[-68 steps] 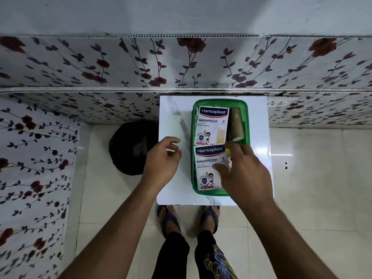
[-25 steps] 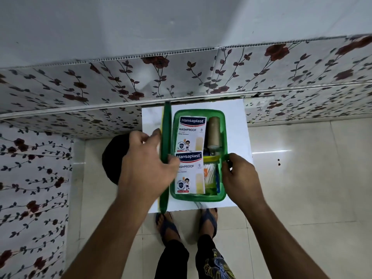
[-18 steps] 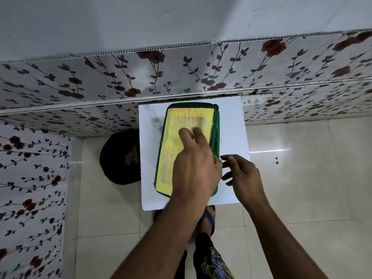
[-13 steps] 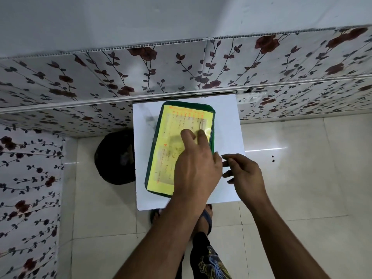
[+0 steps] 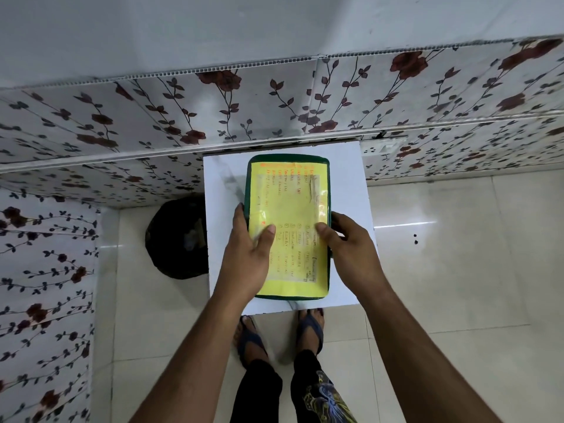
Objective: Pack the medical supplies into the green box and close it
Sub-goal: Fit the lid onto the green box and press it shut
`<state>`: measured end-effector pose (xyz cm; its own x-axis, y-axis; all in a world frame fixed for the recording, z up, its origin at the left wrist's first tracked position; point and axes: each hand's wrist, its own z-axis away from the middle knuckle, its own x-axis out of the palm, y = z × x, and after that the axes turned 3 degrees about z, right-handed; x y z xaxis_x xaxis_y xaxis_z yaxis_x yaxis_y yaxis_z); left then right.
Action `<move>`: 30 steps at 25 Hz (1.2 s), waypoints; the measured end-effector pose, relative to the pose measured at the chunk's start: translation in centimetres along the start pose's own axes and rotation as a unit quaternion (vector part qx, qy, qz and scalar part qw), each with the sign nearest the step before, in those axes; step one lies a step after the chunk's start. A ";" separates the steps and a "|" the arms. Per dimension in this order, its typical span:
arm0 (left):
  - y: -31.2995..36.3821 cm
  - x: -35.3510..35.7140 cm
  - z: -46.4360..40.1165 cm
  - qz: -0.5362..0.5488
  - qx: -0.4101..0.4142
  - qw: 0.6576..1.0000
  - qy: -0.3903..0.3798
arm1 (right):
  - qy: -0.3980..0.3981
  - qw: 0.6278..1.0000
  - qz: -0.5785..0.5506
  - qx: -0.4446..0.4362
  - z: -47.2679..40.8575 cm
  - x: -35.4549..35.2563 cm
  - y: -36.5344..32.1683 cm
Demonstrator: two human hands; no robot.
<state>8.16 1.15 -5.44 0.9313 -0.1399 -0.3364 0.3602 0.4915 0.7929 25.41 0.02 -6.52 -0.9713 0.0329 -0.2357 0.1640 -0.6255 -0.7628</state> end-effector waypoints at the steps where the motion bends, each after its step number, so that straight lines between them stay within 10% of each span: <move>1: 0.0 0.0 0.3 0.003 -0.004 1.000 0.000 | -0.002 1.000 0.006 0.002 0.1 -0.1 0.0; 30: 2.9 -1.5 -8.4 0.130 -0.025 0.989 0.071 | 0.071 0.996 -0.046 -0.015 -7.2 1.4 -5.0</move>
<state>7.41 10.01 -6.90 0.9739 0.1171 -0.1945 0.1025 0.5377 0.8369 24.45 8.81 -7.31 -0.9486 0.2009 -0.2448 0.0819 -0.5911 -0.8025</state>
